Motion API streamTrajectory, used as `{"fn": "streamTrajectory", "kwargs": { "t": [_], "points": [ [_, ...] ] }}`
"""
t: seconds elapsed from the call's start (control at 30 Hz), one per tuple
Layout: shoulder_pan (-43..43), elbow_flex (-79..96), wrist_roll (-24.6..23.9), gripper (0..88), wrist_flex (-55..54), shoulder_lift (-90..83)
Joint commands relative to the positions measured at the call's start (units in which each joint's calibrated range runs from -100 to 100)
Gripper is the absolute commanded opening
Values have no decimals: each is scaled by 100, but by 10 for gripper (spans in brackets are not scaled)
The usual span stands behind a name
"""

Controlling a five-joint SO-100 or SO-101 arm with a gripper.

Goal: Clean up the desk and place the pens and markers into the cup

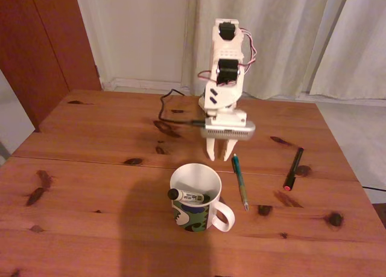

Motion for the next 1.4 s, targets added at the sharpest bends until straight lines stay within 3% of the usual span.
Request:
{"fn": "streamTrajectory", "kwargs": {
  "t": [0.0, 0.37, 1.37],
  "points": [
    [-152, -310, -33, 108, 12, 66],
    [-739, -256, -180, 108, 201, 165],
    [-1028, -247, -274, 108, 193, 968]
  ]
}}
